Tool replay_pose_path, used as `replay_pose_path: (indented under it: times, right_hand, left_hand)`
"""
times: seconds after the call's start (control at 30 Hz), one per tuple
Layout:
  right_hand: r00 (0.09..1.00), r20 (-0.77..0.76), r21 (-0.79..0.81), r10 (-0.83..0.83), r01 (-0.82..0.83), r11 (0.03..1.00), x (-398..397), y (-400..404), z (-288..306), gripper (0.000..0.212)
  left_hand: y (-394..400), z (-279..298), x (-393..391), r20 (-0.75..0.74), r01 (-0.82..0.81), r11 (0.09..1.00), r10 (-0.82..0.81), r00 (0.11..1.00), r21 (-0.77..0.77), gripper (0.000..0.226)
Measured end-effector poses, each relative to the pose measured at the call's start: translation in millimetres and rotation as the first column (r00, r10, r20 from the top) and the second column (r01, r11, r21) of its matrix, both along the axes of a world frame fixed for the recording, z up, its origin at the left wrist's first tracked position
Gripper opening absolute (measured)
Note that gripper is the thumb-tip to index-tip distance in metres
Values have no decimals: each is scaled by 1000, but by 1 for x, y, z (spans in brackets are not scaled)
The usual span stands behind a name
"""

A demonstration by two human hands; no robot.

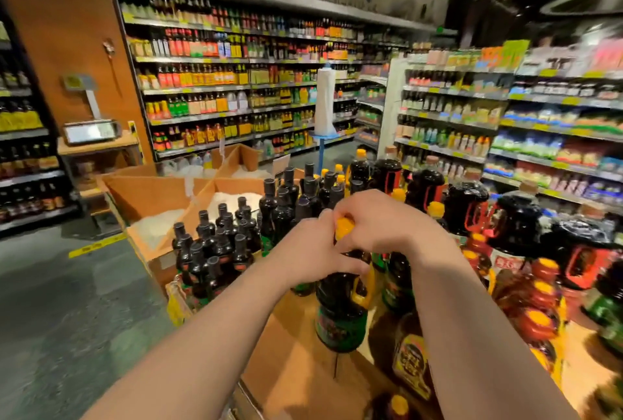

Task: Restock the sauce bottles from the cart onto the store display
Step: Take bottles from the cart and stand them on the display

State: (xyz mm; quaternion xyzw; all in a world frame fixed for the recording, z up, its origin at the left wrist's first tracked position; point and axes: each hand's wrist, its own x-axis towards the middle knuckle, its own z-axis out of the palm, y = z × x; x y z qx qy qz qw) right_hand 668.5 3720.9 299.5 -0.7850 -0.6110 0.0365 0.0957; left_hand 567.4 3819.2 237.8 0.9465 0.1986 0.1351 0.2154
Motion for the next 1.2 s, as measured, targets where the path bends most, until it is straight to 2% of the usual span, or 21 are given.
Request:
replay_pose_path:
  times: [0.23,0.33,0.43,0.5,0.57,0.6,0.7,0.8,0.9,1.1,1.2]
  right_hand:
    - [983,72,-49,-172,175,983,55,-11,-11,14]
    - [963,48,-29,-267,268,963,67,-14,-18,6]
    - [927,33,-35,-373,374,927,78,-14,-28,10]
    - [903,14,-54,-429,429,902,84,-11,-35,9]
    - [882,3,-77,-472,470,879,88,-8,-39,12]
    - [871,2,-86,-490,489,868,89,-6,-41,15]
    - [846,25,-104,-532,532,840,90,-5,-46,16]
    - [806,-25,-119,-592,586,802,87,-5,-52,20]
    - [785,-54,-161,-617,603,781,85,-5,-58,30]
    - [767,-76,-171,-637,620,766,82,-1,-62,35]
    - [773,-57,-185,-631,613,768,79,2,-62,36]
  left_hand:
    - [2,-9,81,4,103,994,-103,995,-44,76]
    - [8,-19,108,15,235,971,-235,972,-39,76]
    - [14,-33,133,-48,334,942,-333,942,30,74]
    - [19,-40,149,-93,383,922,-377,921,56,90]
    - [21,-45,161,-98,418,908,-417,904,-15,108]
    - [22,-46,166,-117,435,899,-437,892,-43,108]
    - [24,-48,176,-169,455,886,-463,870,-85,93]
    - [23,-59,181,-164,477,873,-488,857,-108,88]
    - [22,-67,181,-149,501,856,-516,843,-129,90]
    - [26,-68,176,-150,522,845,-534,832,-114,96]
    - [27,-67,170,-166,519,848,-530,832,-109,92]
